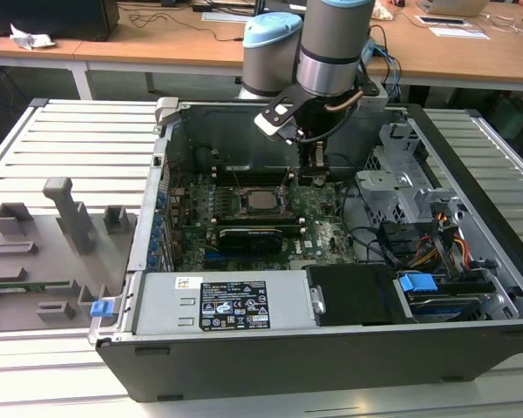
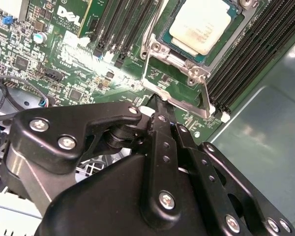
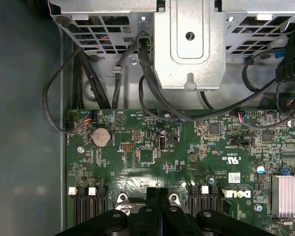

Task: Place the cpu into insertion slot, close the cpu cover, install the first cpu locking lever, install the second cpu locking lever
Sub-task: 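Close the cpu cover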

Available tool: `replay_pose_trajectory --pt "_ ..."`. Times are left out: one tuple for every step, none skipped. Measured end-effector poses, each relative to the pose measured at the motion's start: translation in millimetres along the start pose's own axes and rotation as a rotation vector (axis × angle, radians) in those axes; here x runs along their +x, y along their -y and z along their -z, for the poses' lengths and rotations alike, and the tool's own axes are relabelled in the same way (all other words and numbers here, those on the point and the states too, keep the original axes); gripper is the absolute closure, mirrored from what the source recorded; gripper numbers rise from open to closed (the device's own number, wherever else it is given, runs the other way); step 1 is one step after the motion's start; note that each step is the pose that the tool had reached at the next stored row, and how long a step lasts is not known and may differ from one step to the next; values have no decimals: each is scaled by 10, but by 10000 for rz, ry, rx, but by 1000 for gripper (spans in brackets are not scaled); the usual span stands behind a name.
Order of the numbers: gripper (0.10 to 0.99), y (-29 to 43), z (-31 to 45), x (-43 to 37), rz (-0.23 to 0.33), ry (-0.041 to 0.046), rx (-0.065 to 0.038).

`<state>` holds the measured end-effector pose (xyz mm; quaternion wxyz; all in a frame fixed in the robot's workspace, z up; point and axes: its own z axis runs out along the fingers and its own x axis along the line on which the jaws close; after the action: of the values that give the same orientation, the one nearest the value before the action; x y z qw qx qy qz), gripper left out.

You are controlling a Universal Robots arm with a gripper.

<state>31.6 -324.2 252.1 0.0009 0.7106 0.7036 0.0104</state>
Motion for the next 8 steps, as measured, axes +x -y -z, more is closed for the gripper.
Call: replay_pose_trajectory --pt "980 5 0 0 -1 1 0" --pt "980 7 0 0 -1 0 0" --pt "980 19 1 0 -1 1 0" --pt "980 29 1 0 -1 1 0" --pt "980 35 1 0 0 1 0" --pt "980 49 1 0 -1 0 0" --pt "980 56 1 -1 -1 0 0" --pt "980 61 1 -1 -1 1 0"
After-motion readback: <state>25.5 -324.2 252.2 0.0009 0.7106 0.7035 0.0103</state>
